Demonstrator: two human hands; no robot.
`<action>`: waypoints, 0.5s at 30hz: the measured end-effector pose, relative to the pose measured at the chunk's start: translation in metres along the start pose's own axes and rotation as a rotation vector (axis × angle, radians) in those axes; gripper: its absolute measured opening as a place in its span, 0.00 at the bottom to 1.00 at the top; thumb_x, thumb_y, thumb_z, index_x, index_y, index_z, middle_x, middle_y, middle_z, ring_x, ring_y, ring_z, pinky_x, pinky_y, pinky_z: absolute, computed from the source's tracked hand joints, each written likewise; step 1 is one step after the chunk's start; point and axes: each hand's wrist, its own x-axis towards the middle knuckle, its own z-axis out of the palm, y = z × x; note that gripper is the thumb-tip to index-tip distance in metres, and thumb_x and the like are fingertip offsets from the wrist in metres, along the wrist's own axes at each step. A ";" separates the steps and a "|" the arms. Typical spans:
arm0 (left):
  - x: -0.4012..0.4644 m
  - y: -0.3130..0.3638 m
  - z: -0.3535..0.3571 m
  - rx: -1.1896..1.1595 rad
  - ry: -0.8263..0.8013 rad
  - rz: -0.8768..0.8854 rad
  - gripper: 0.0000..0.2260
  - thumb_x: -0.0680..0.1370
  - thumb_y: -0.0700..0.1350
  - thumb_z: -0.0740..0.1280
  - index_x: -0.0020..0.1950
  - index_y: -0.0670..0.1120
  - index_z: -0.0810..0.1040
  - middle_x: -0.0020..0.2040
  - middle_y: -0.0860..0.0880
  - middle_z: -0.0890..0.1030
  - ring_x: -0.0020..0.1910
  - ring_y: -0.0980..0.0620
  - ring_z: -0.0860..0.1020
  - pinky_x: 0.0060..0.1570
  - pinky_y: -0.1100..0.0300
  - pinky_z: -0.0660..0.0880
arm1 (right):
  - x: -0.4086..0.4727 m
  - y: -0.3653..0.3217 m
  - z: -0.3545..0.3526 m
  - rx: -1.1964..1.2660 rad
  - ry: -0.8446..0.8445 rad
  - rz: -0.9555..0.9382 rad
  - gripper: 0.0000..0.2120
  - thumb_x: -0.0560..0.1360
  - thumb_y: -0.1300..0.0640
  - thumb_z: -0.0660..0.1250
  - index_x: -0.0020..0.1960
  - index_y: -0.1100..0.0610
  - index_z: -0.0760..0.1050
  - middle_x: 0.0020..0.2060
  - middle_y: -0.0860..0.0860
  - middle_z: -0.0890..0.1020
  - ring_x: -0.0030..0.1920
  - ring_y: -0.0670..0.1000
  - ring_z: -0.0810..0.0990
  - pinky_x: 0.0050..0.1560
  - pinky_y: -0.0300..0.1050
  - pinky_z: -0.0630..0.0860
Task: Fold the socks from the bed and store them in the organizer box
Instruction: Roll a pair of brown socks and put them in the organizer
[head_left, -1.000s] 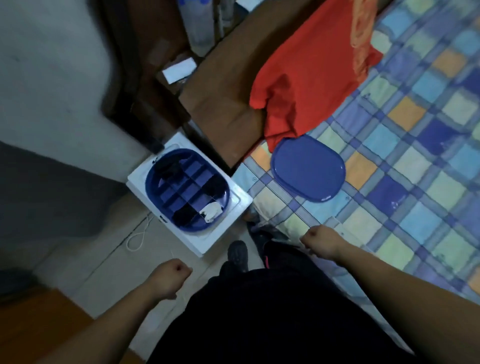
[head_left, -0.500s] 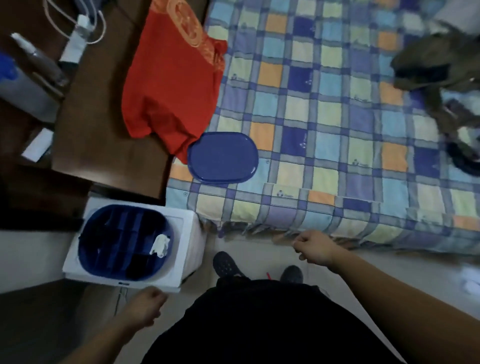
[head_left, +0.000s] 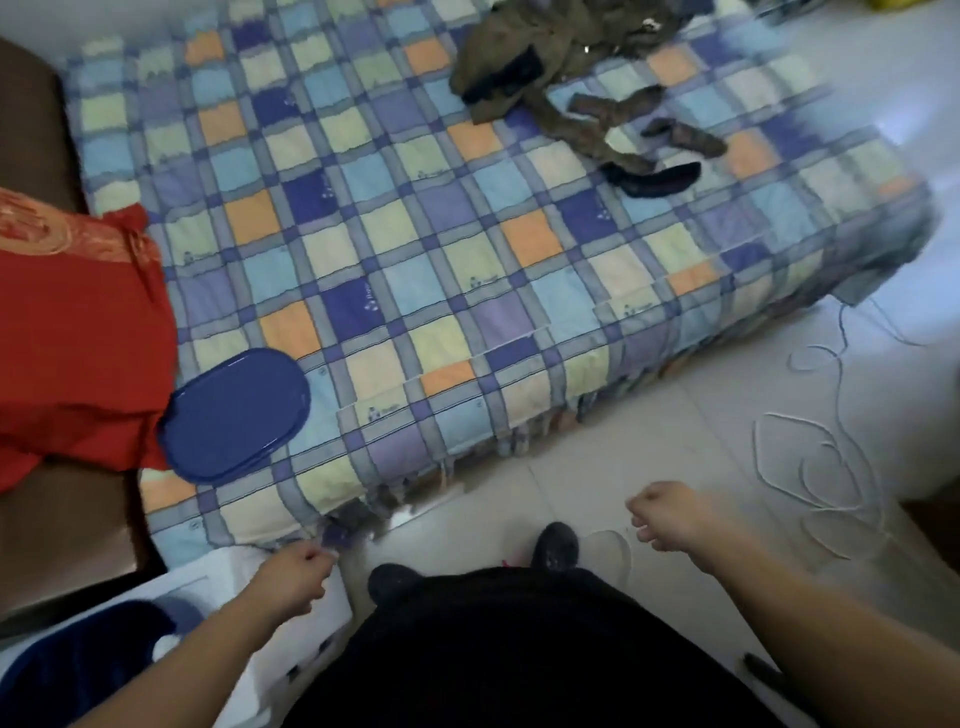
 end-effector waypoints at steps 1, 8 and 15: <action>-0.001 0.028 0.013 0.037 -0.009 0.052 0.08 0.78 0.46 0.63 0.42 0.43 0.75 0.33 0.46 0.74 0.30 0.49 0.71 0.32 0.60 0.67 | 0.001 0.022 -0.016 0.041 0.012 0.040 0.06 0.76 0.61 0.64 0.40 0.60 0.73 0.33 0.57 0.76 0.29 0.53 0.75 0.30 0.42 0.67; -0.027 0.213 0.111 0.381 -0.107 0.391 0.07 0.80 0.50 0.63 0.44 0.51 0.77 0.42 0.50 0.82 0.43 0.50 0.82 0.47 0.54 0.79 | 0.001 0.164 -0.077 0.284 0.006 0.305 0.06 0.78 0.64 0.62 0.43 0.60 0.69 0.31 0.57 0.72 0.24 0.51 0.71 0.26 0.36 0.61; -0.019 0.296 0.161 0.655 -0.167 0.469 0.09 0.81 0.51 0.61 0.56 0.50 0.78 0.49 0.52 0.78 0.49 0.53 0.75 0.49 0.60 0.69 | 0.017 0.188 -0.115 0.366 -0.008 0.430 0.08 0.78 0.65 0.65 0.41 0.61 0.68 0.28 0.56 0.70 0.23 0.50 0.70 0.25 0.36 0.61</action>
